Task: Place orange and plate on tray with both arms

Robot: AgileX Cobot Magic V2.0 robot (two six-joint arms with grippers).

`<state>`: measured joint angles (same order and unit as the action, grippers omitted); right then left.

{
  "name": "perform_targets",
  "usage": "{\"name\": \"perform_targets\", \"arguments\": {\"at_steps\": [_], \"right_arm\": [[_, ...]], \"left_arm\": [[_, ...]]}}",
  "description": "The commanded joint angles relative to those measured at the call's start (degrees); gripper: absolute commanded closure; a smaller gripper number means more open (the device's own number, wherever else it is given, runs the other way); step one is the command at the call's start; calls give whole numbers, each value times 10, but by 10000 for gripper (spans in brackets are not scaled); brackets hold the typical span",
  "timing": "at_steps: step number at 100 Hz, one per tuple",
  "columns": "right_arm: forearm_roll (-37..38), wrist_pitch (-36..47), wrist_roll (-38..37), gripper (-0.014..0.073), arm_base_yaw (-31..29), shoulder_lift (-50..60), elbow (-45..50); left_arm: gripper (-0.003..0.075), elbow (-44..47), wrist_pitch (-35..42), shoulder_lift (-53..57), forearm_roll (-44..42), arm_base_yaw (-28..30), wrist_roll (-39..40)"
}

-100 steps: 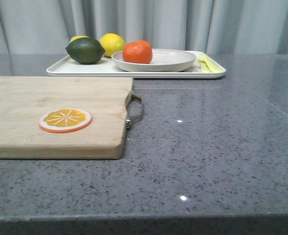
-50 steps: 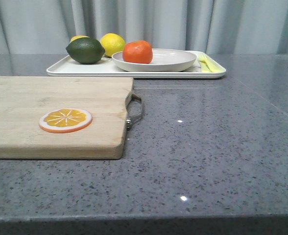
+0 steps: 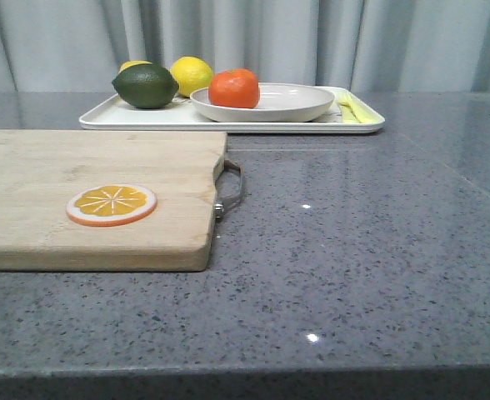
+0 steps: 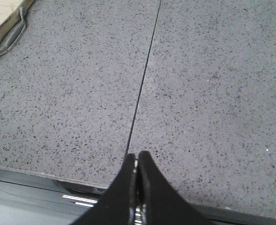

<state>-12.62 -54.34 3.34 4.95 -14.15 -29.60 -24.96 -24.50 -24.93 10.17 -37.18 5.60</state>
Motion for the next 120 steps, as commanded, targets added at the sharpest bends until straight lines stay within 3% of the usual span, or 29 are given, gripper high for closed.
{"name": "perform_targets", "arguments": {"at_steps": [1, 34, 72, 95, 120], "right_arm": [[-1, 36, 7, 662, -3, -5, -12], [-1, 36, 7, 662, -3, -5, -12], [-1, 36, 7, 662, -4, -5, -12], [-1, 36, 7, 662, -4, -5, -12], [-1, 36, 7, 662, -4, -5, -12]], "left_arm": [[739, -14, 44, -3, 2, 0, 5], [739, 27, 59, 25, 2, 12, 5], [739, 148, 303, 128, 0, 183, -22], [739, 205, 306, 189, -9, 283, -39], [739, 263, 302, 249, -9, 340, -56]]}}
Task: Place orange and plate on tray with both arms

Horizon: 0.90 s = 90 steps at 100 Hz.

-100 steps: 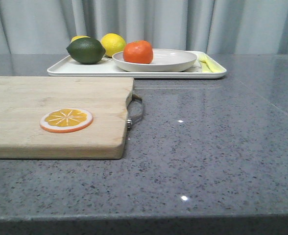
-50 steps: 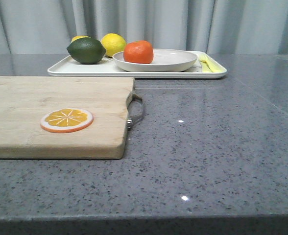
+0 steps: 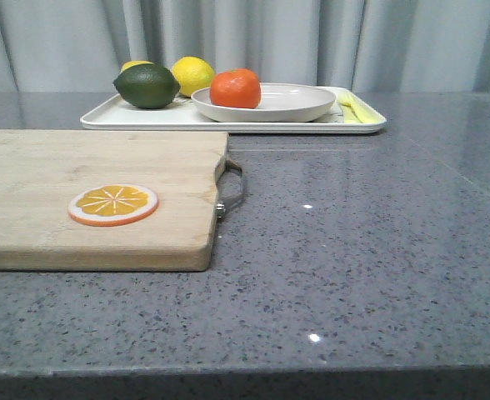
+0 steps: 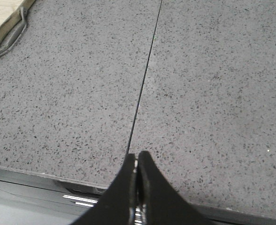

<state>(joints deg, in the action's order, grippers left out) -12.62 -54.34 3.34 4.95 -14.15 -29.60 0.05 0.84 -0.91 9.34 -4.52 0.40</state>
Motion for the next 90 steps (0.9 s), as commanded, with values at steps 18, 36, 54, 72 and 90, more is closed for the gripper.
{"name": "perform_targets", "arguments": {"at_steps": [18, 36, 54, 72, 90], "right_arm": [[-1, 36, 7, 662, -4, -5, -12], [-1, 36, 7, 662, -4, -5, -12], [-1, 36, 7, 662, -4, -5, -12], [-1, 36, 7, 662, -4, -5, -12], [-1, 36, 7, 662, -4, -5, -12]], "left_arm": [[739, 12, -18, 30, -1, 41, -4], [739, 12, -30, 30, -2, 44, -4], [739, 12, -29, 30, -2, 44, -14], [739, 12, -29, 29, -2, 44, -14], [739, 12, -29, 29, -2, 44, -14]]}}
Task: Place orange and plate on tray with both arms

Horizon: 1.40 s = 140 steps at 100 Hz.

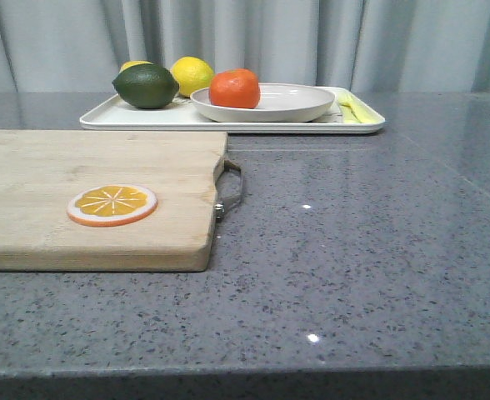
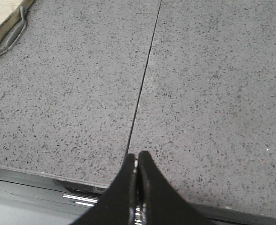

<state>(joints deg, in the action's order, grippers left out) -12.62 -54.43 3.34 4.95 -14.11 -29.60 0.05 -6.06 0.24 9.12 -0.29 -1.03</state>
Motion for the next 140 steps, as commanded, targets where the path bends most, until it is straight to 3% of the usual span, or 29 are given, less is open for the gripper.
{"name": "perform_targets", "arguments": {"at_steps": [1, 52, 78, 100, 116, 140], "right_arm": [[-1, 37, 7, 662, -4, -5, -12], [-1, 37, 7, 662, -4, -5, -12], [8, 90, 7, 662, -7, -5, 10], [33, 233, 7, 662, -41, -2, 71], [92, 339, 4, 662, -56, 25, 109], [153, 533, -83, 662, -69, 63, 192]], "left_arm": [[739, 12, 40, 17, 0, 2, 0], [739, 12, 40, 17, 0, 2, 0], [739, 12, 40, 17, 0, 2, 0], [739, 12, 40, 17, 0, 2, 0], [739, 12, 40, 17, 0, 2, 0], [739, 12, 40, 17, 0, 2, 0]]}}
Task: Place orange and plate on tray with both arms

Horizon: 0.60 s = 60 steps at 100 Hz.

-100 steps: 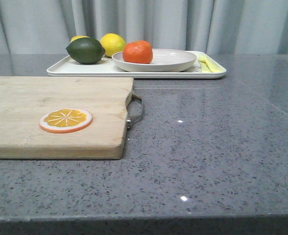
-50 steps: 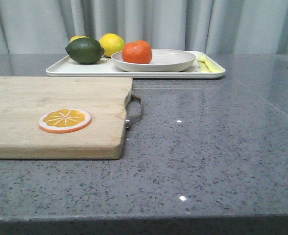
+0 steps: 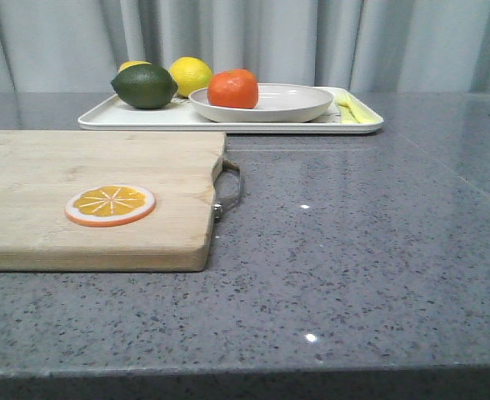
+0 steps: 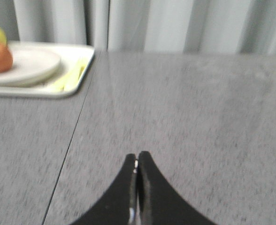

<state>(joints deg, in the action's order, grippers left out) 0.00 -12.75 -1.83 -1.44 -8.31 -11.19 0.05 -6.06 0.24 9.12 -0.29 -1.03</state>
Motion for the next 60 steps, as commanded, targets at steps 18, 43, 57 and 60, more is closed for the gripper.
{"name": "perform_targets", "arguments": {"at_steps": [18, 43, 57, 60], "right_arm": [[56, 179, -64, 662, -5, 36, 70], [53, 176, -64, 662, -5, 101, 129], [52, 167, -64, 662, -6, 101, 128], [52, 167, -64, 662, -6, 101, 129]], "left_arm": [[739, 12, 40, 17, 0, 2, 0], [739, 12, 40, 17, 0, 2, 0], [739, 12, 40, 17, 0, 2, 0], [739, 12, 40, 17, 0, 2, 0]]}}
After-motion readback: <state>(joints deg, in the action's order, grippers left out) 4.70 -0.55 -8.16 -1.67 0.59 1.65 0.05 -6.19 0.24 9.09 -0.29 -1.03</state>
